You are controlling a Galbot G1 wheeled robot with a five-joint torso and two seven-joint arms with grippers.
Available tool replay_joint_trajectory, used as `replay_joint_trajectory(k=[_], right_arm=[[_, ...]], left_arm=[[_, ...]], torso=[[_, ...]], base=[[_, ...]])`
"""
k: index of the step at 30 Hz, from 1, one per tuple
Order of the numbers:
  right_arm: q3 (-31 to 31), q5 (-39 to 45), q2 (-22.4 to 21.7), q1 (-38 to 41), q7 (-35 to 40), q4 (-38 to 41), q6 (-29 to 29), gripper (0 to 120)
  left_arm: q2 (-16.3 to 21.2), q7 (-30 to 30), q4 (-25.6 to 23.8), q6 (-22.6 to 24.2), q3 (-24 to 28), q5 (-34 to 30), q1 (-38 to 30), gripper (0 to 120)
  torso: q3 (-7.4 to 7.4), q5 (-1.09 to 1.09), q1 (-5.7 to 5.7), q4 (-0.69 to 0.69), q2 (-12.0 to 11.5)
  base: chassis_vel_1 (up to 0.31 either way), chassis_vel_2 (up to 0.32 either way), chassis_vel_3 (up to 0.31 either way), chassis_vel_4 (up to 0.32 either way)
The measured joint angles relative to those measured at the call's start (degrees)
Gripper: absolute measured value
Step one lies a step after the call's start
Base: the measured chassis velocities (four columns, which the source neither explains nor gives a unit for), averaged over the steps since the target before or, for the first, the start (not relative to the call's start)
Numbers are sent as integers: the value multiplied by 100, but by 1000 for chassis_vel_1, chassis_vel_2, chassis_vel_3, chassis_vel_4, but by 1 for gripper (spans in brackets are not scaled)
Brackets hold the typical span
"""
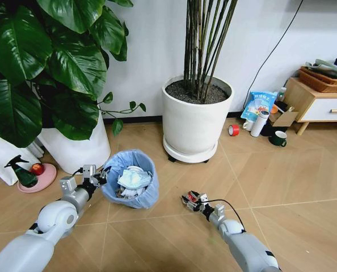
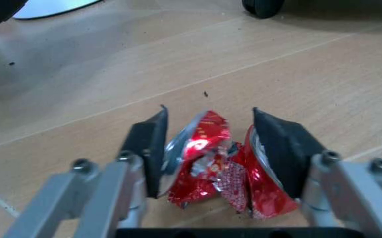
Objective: Pick up the trash bin and place the garbage on the floor into it.
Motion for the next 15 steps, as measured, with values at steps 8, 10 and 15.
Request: replay_joint_trajectory(k=[8, 10, 15], right_arm=[[-23, 19, -2, 9, -36, -12, -1, 18], [-23, 45, -3, 13, -58, -24, 1, 14], [-21, 69, -10, 15, -82, -45, 1, 13]], left_arm=[[-3, 0, 13, 0, 1, -8, -21, 0], [-3, 1, 21, 0, 1, -11, -25, 0], [-5, 4, 34, 0, 3, -12, -29, 0]], torso=[[0, 0, 0, 0, 0], [0, 0, 0, 0, 0], [-1, 0, 0, 1, 0]], base=[[0, 0, 0, 0], [0, 0, 0, 0], [0, 0, 0, 0]])
